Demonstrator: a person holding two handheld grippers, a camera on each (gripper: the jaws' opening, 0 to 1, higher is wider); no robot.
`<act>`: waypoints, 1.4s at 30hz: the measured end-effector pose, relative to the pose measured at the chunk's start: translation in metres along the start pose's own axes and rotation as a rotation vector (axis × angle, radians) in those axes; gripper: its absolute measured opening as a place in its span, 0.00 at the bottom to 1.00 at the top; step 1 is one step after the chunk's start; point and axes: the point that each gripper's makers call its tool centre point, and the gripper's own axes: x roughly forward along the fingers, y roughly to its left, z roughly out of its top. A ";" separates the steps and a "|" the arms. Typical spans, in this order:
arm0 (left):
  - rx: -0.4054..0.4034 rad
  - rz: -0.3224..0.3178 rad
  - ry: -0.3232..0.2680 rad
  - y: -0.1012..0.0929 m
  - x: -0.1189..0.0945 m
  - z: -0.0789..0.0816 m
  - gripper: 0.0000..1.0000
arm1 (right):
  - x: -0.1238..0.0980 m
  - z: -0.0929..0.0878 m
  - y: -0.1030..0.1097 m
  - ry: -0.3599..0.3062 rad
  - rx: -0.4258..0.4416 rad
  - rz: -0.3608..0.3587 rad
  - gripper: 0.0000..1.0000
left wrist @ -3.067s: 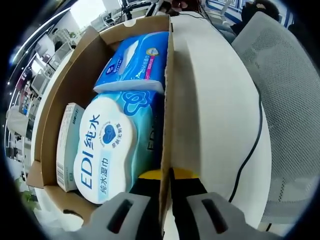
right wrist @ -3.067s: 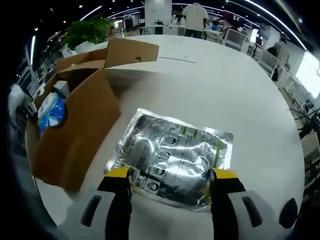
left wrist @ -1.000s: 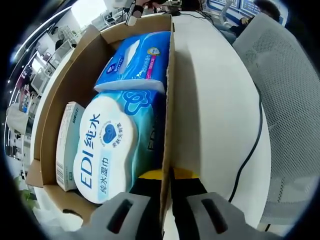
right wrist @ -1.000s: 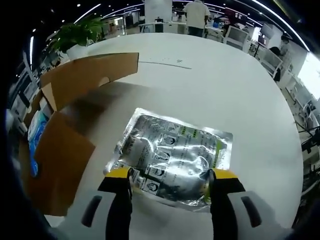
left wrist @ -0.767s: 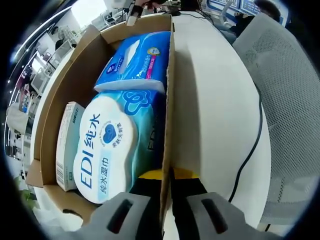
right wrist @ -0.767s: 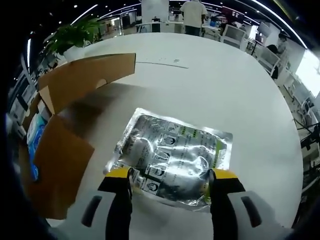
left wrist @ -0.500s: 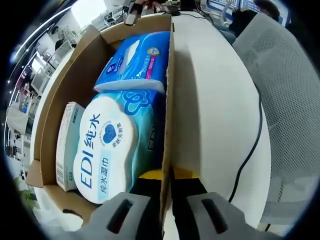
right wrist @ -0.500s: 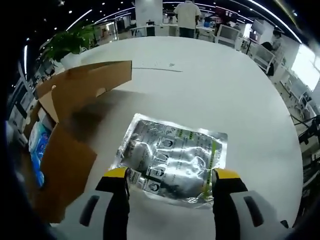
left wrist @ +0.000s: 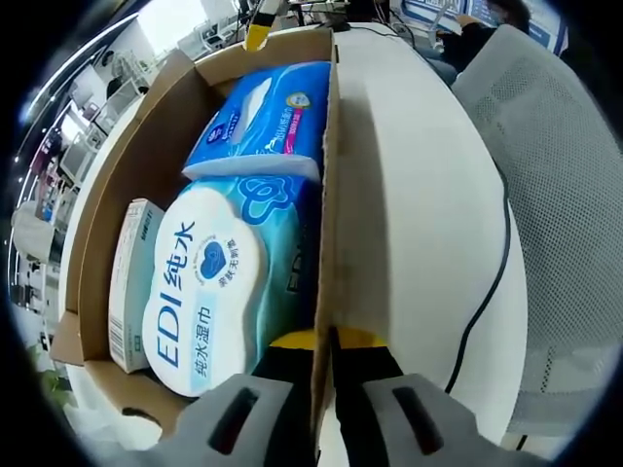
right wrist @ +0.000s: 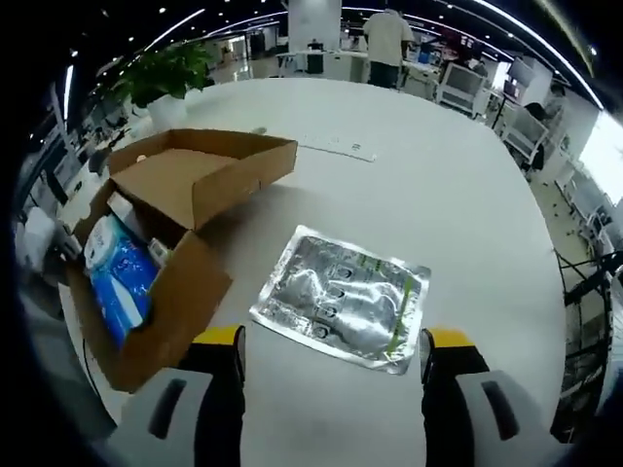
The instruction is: Operate the shoe box by opening the lid, removing the specified soft item, and placing it in the target area until the item is outside and the box remains undamaged.
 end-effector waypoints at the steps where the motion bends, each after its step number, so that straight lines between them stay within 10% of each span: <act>1: 0.000 0.001 0.000 0.000 0.000 0.000 0.02 | -0.006 -0.001 0.001 0.002 -0.040 -0.008 0.64; 25: 0.010 0.006 -0.004 -0.002 -0.003 -0.003 0.02 | -0.074 0.004 0.059 -0.028 -0.266 0.090 0.59; 42: 0.013 0.006 -0.005 -0.003 -0.004 -0.004 0.02 | -0.087 0.018 0.108 0.111 -0.919 0.168 0.53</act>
